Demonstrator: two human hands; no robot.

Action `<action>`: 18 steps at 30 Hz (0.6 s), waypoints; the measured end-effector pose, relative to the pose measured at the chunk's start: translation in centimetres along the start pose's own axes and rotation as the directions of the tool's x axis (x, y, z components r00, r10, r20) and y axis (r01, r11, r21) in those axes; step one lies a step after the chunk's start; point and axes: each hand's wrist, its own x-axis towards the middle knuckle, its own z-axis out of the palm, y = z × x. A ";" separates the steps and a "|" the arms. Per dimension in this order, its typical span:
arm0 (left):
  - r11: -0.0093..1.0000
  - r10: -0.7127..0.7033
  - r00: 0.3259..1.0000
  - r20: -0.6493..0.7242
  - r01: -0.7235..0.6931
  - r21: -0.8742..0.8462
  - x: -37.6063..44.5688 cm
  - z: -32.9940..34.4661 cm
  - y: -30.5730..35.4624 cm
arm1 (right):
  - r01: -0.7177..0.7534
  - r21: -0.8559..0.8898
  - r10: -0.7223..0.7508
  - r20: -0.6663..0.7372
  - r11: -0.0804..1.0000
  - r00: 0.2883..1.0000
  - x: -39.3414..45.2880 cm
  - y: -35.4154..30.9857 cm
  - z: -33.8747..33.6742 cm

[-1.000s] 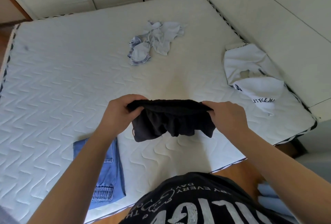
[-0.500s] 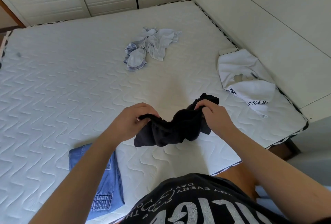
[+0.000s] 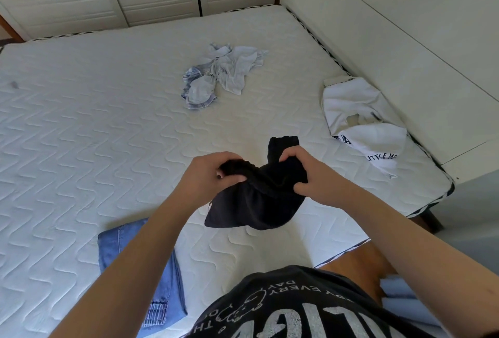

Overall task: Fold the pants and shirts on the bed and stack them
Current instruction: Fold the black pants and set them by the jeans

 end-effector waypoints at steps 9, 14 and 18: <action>0.983 0.179 0.949 0.259 -0.183 -0.010 2.7 -0.7 0.5 | 0.051 0.091 -0.069 0.214 0.995 0.974 -0.6 -0.6 0.3; 0.964 0.044 0.826 0.562 0.112 -0.240 3.7 -0.3 1.0 | 0.033 0.121 -0.064 0.261 0.992 0.963 -1.1 -0.9 -0.1; 0.906 0.015 0.804 0.595 0.240 -0.348 3.7 0.7 0.1 | -0.011 0.188 -0.032 0.222 0.982 0.975 -1.7 -0.2 -0.2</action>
